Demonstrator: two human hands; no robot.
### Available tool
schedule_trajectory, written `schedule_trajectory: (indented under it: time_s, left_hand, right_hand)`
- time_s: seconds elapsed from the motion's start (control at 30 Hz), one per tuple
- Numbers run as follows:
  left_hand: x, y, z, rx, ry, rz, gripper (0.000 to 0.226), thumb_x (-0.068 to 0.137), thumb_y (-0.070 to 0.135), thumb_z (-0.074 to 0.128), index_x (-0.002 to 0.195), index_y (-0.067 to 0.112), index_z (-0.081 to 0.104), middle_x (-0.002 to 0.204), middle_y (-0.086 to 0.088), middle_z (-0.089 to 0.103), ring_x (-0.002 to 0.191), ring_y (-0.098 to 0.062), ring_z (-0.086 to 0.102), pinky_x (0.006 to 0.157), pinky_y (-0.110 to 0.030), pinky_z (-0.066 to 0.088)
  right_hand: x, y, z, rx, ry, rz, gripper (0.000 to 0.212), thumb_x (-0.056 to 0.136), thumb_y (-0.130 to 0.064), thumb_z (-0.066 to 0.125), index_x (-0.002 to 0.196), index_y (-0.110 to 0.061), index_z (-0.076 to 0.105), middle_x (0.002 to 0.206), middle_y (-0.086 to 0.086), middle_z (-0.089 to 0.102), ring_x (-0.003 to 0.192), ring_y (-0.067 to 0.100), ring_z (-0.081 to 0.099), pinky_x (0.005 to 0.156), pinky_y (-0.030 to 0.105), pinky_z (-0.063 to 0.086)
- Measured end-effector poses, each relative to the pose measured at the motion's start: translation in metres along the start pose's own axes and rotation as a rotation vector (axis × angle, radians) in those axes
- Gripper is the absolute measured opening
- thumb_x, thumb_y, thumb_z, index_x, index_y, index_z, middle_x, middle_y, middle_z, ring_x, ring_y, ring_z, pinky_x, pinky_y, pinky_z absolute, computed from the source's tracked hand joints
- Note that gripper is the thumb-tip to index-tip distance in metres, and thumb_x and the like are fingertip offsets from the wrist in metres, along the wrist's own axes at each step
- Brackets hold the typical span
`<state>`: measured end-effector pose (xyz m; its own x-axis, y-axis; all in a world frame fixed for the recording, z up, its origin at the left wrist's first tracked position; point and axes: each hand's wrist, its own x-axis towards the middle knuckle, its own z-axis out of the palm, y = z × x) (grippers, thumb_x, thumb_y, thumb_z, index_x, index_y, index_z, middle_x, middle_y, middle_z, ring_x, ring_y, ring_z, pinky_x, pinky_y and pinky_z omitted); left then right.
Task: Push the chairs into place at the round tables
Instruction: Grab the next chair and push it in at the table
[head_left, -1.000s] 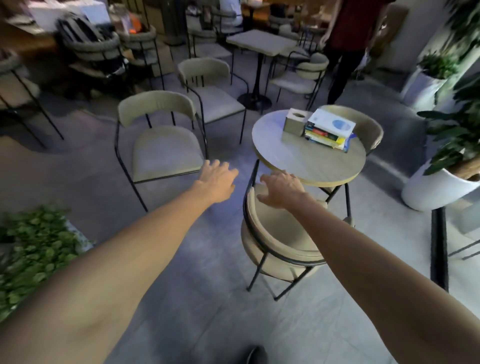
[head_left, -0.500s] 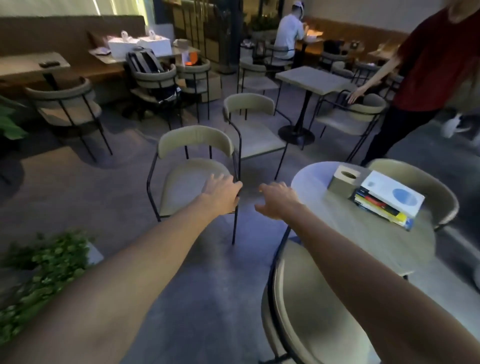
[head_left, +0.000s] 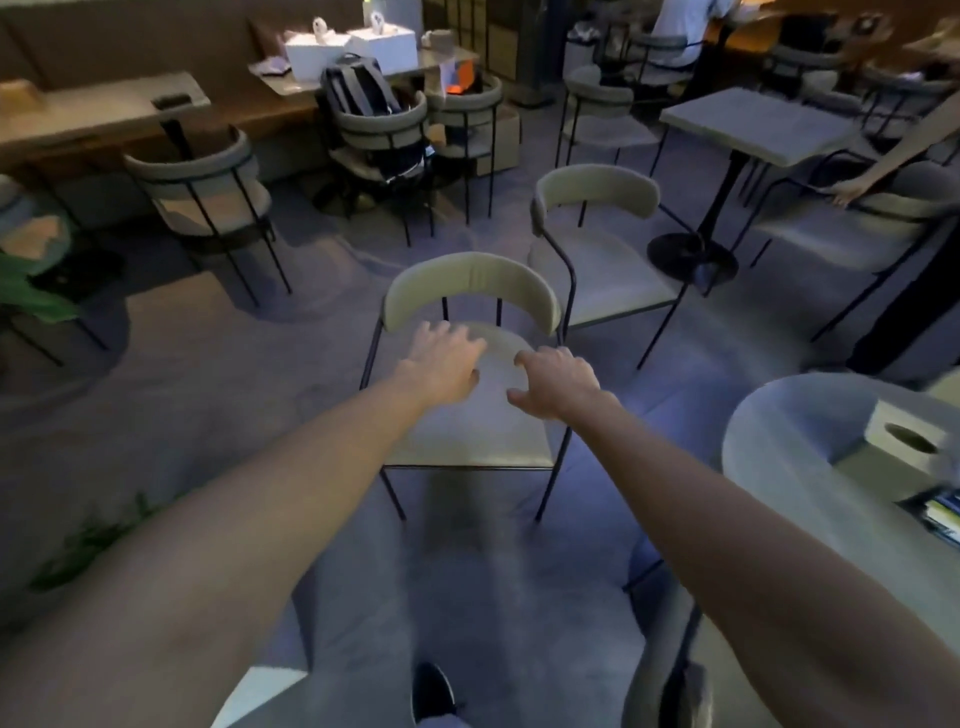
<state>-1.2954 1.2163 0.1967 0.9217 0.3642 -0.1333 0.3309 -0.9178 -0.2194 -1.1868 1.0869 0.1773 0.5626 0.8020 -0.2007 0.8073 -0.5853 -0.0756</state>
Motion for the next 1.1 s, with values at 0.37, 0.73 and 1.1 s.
schedule_trajectory:
  time_s: [0.37,0.73,1.1]
  left_hand:
    - [0.176,-0.13,0.043,0.038,-0.05,0.109,0.04,0.097,0.036,0.046,0.131,0.016,0.048,0.13,-0.013,0.051,0.121,-0.034,0.048,0.097,-0.043,0.039]
    - [0.368,-0.18,0.084,0.102,-0.081,0.348,0.036,0.095,0.036,0.049,0.127,0.018,0.052,0.126,-0.014,0.054,0.116,-0.034,0.051,0.094,-0.041,0.039]
    - [0.498,-0.168,0.121,0.24,-0.006,0.85,0.036,0.095,0.035,0.048,0.127,0.019,0.054,0.125,-0.012,0.055,0.116,-0.032,0.052,0.093,-0.044,0.041]
  right_hand:
    - [0.215,-0.019,-0.007,0.026,-0.052,0.017,0.056,0.09,-0.051,0.054,0.137,-0.02,0.05,0.133,0.008,0.057,0.126,0.032,0.048,0.095,0.044,0.044]
    - [0.386,0.011,0.015,0.152,-0.149,0.176,0.054,0.089,-0.049,0.055,0.134,-0.019,0.051,0.132,0.01,0.057,0.125,0.033,0.048,0.095,0.044,0.043]
    - [0.435,0.038,0.049,0.228,-0.167,0.667,0.052,0.088,-0.049,0.056,0.128,-0.016,0.054,0.129,0.011,0.059,0.122,0.035,0.051,0.094,0.044,0.045]
